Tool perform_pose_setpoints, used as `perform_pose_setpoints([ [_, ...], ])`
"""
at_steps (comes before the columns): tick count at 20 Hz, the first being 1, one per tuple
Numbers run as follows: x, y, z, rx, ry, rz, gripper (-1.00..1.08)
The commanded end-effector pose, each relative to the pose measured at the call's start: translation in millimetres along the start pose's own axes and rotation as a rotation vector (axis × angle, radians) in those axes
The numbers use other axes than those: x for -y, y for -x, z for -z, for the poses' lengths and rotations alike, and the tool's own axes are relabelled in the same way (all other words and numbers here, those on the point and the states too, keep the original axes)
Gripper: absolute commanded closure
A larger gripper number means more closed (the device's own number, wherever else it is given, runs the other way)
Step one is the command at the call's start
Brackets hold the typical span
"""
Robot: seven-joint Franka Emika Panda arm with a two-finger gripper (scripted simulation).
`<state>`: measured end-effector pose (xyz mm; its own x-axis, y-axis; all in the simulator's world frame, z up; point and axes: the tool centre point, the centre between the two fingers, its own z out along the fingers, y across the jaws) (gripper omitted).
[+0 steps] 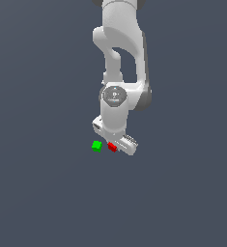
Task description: Stack the red cube on top of the green cube.
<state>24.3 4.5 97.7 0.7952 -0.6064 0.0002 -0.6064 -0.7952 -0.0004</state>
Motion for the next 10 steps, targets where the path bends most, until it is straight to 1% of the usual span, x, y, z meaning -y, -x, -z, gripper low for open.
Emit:
perform_pose_setpoints([
  [1, -23.1, -5.6, -8.6, 0.0, 0.0, -0.002, 1.08],
  [6, -63.8, -16.1, -24.8, 0.0, 0.0, -0.002, 1.08],
  [10, -83.6, -21.6, -33.2, 0.0, 0.001, -0.001, 1.08],
])
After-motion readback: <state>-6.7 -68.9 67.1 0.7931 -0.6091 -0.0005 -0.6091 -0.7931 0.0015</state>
